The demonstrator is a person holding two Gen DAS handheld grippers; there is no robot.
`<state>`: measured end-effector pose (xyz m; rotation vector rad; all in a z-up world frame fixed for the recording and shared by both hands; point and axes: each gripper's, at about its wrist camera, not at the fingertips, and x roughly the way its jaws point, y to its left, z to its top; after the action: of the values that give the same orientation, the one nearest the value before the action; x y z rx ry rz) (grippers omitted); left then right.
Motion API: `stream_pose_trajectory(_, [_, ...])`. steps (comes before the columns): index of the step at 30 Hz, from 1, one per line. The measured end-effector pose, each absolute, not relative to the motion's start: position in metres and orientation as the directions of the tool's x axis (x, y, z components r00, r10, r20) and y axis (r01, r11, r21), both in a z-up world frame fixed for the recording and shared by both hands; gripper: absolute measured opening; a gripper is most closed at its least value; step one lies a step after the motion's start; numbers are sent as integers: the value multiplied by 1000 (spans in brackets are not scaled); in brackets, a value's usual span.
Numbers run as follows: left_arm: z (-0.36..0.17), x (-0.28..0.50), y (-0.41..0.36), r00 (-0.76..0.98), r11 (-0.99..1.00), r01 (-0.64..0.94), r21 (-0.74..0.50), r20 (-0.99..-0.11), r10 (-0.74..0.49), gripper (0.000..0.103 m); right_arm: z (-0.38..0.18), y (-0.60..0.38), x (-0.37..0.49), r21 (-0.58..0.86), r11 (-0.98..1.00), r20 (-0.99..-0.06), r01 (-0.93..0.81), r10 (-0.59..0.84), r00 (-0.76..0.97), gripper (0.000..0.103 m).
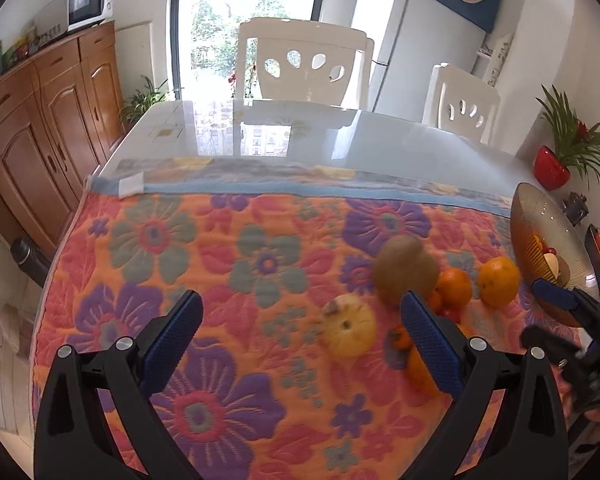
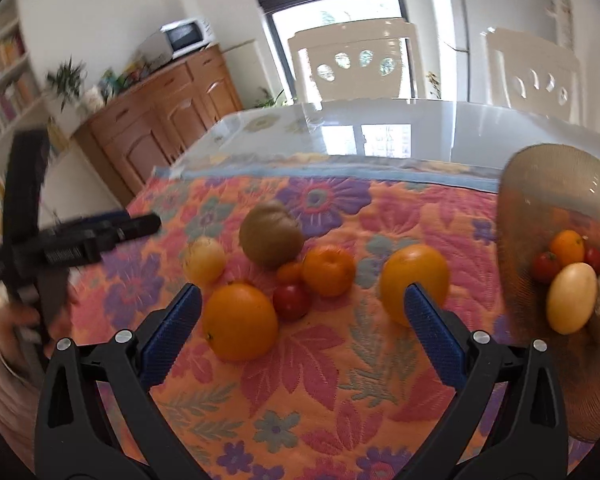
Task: Organize fruits
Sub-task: 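Withdraw both open tools from the bowl back over the fruit, then grasp the large orange with the right tool while the left tool grasps the striped pepino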
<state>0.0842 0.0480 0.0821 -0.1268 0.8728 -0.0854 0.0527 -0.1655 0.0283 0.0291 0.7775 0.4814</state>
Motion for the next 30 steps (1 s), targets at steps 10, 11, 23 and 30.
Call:
stream_pose_trajectory(10, [43, 83, 38, 598, 989, 94, -114, -788, -148, 98, -3, -119, 40, 67, 839, -694, -541, 428, 578, 100])
stream_pose_trajectory(11, [40, 83, 36, 594, 989, 102, -111, -790, -150, 98, -5, -116, 40, 66, 838, -698, -542, 427, 575, 100])
stream_pose_trajectory(23, [16, 103, 27, 562, 987, 113, -113, -812, -157, 98, -21, -102, 50, -53, 874, -698, -484, 314, 643, 100])
stream_pose_trajectory(30, [4, 105, 10, 587, 986, 162, 36, -807, -68, 98, -41, -94, 70, -11, 869, -785, -494, 299, 543, 100])
